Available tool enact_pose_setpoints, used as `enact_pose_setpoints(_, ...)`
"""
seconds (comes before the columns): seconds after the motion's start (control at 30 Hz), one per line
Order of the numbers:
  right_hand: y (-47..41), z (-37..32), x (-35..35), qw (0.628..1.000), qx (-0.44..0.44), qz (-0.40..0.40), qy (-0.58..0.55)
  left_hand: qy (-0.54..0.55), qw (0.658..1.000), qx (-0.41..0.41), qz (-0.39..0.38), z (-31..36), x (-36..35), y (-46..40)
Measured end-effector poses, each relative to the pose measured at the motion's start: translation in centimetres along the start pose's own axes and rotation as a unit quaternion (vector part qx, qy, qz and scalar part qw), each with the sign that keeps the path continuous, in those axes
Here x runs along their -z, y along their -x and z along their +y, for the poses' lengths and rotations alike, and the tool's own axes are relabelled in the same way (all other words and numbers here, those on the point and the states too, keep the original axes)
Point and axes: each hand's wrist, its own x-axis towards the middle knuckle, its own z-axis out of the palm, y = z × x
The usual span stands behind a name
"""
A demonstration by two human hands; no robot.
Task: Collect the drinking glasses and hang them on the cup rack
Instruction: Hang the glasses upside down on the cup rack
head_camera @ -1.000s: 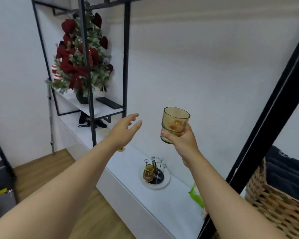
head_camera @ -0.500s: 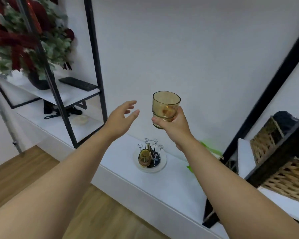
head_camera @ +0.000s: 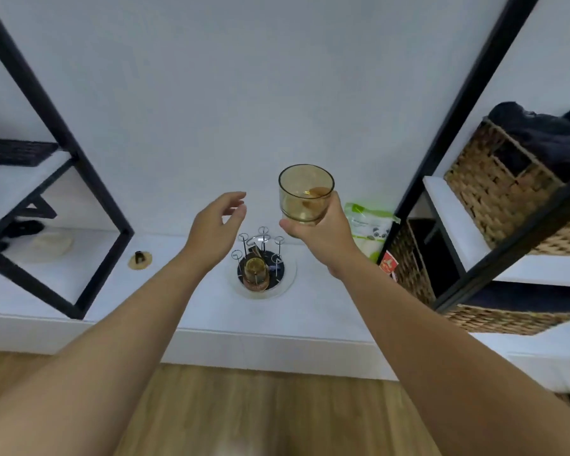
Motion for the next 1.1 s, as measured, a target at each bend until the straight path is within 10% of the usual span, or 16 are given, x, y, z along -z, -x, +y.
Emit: enact_pose_setpoints(1.1, -3.7, 30.8, -9.2, 0.987, -0.064, 0.13, 0.07, -0.137, 0.99, 0.023, 0.028, -27.8, -20.6, -5.4)
